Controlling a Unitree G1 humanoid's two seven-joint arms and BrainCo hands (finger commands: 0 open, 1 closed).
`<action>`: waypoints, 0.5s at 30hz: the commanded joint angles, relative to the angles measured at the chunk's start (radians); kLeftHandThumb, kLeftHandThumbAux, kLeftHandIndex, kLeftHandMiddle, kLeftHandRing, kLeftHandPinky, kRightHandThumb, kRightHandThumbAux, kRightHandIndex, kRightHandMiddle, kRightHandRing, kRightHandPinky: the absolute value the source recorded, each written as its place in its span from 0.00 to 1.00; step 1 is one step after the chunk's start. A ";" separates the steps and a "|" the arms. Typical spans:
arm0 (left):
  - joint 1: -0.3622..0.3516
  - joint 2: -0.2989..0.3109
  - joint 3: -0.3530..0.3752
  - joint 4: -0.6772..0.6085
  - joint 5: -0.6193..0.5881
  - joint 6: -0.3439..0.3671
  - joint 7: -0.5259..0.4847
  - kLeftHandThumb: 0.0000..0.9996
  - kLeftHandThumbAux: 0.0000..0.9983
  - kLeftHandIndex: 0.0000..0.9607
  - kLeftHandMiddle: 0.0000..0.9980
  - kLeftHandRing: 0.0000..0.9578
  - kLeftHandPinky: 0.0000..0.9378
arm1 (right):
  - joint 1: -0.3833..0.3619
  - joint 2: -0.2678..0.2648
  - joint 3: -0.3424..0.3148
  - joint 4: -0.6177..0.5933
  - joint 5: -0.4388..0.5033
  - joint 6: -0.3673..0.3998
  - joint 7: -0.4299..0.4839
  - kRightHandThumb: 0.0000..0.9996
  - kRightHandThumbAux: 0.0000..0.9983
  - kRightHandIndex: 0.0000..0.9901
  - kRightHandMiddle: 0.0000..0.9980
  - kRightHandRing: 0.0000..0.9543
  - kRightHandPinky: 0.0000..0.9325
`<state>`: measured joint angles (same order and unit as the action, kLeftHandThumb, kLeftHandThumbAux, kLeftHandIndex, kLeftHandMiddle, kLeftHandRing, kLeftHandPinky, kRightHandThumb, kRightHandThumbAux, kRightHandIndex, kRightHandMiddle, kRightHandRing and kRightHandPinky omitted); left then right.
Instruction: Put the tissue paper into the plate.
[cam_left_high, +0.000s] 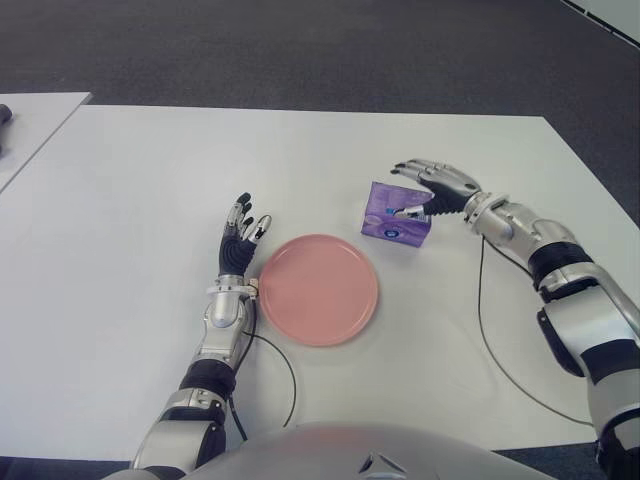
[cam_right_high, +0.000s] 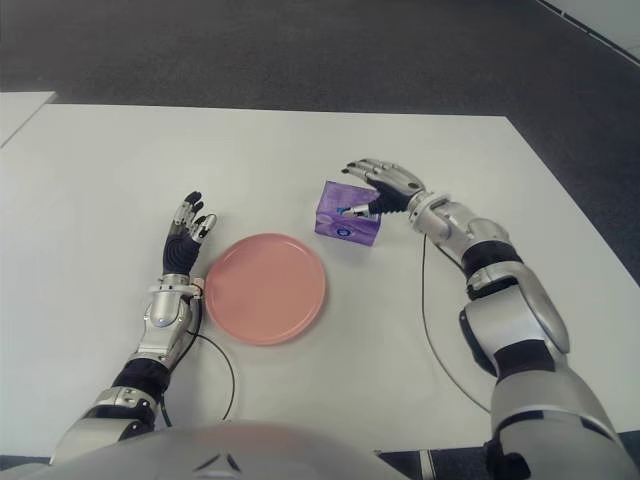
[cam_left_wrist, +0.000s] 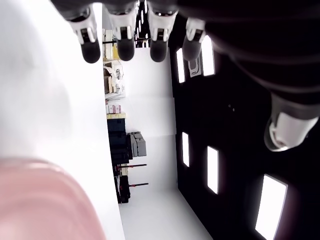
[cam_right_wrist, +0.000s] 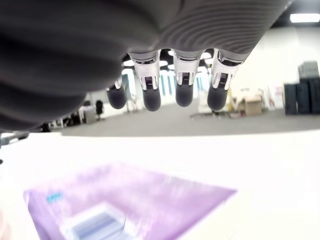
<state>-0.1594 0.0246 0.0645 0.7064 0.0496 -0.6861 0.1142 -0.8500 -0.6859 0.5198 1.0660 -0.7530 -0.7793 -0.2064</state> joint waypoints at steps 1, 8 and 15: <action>0.022 0.001 -0.001 -0.001 0.003 0.018 -0.004 0.00 0.45 0.00 0.00 0.00 0.00 | 0.064 -0.015 -0.010 -0.053 0.009 -0.004 0.027 0.21 0.25 0.00 0.00 0.00 0.00; 0.023 -0.001 0.000 -0.004 -0.001 0.020 -0.004 0.00 0.46 0.00 0.00 0.00 0.00 | 0.102 -0.025 -0.027 -0.110 0.011 0.011 0.050 0.17 0.25 0.00 0.00 0.00 0.00; 0.021 -0.002 -0.002 0.001 0.007 0.019 0.006 0.00 0.46 0.00 0.00 0.00 0.00 | 0.125 -0.022 -0.028 -0.134 0.006 0.015 0.076 0.17 0.24 0.00 0.00 0.00 0.00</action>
<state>-0.1559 0.0249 0.0635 0.7018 0.0500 -0.6828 0.1141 -0.7466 -0.7075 0.4927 0.9428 -0.7463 -0.7714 -0.1515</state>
